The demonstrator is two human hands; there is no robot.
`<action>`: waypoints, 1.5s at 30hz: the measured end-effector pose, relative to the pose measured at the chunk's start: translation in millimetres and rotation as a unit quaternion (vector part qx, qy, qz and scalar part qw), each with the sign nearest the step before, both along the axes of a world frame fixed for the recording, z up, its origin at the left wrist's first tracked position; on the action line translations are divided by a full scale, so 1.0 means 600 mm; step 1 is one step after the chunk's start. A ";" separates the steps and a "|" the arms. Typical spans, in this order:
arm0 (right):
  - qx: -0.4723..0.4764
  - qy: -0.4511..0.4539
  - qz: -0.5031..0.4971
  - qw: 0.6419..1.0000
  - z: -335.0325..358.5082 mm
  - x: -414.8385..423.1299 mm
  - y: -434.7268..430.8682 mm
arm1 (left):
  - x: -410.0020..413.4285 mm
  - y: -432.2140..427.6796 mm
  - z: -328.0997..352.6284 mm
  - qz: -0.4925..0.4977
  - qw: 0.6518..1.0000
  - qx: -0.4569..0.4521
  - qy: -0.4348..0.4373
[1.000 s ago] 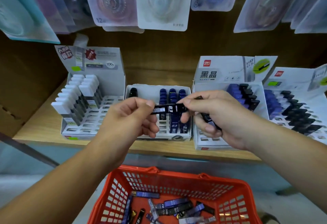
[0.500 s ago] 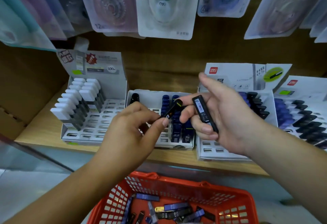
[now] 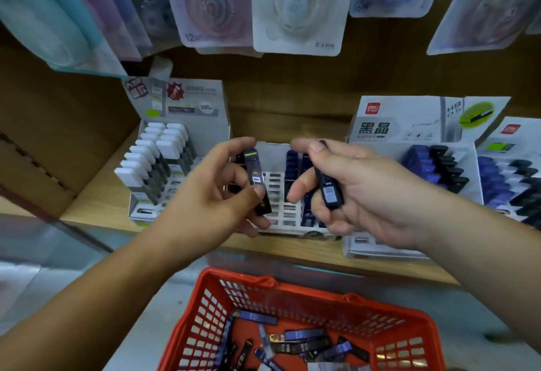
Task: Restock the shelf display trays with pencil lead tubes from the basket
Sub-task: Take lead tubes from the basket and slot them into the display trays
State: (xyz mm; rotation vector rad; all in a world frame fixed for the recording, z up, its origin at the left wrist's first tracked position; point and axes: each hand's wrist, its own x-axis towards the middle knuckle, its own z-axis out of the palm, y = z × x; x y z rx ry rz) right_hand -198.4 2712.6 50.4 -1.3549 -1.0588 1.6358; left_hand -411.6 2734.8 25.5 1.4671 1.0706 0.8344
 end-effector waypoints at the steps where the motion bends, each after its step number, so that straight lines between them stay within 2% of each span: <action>1: -0.010 -0.007 0.000 1.000 -0.001 -0.003 -0.003 | -0.007 0.002 0.002 0.004 1.000 0.001 0.006; 4: -0.050 0.022 -0.002 0.999 -0.003 -0.014 -0.006 | -0.029 0.007 0.004 0.027 0.999 0.029 0.026; 8: -0.066 0.078 -0.010 0.995 -0.005 -0.023 -0.009 | -0.049 0.019 0.000 0.070 0.996 0.048 0.002; 12: -0.028 0.033 -0.026 0.999 -0.011 -0.034 -0.016 | -0.077 0.031 -0.013 0.113 0.989 0.095 0.021; 20: 0.008 -0.080 -0.023 0.997 -0.021 -0.050 -0.033 | -0.081 0.037 -0.036 0.079 0.968 0.173 0.162; 29: 0.007 -0.098 -0.028 0.995 -0.035 -0.050 -0.032 | -0.080 0.041 -0.043 0.019 0.962 0.209 0.172; 32: 0.004 -0.080 -0.025 0.996 -0.032 -0.049 -0.032 | -0.079 0.040 -0.049 0.009 0.944 0.246 0.219; 37: 0.015 -0.066 -0.009 0.998 -0.023 -0.037 -0.040 | -0.071 0.039 -0.046 0.022 0.867 0.395 0.303; 39: 0.015 -0.067 -0.023 0.997 -0.017 -0.029 -0.044 | -0.060 0.025 -0.038 0.024 0.853 0.428 0.298; 42: 0.007 -0.051 -0.027 0.998 -0.009 -0.015 -0.056 | -0.026 -0.003 -0.025 -0.044 0.870 0.428 0.240; 45: 0.001 -0.007 -0.040 0.999 -0.002 0.000 -0.069 | 0.016 -0.019 -0.027 -0.079 0.870 0.438 0.211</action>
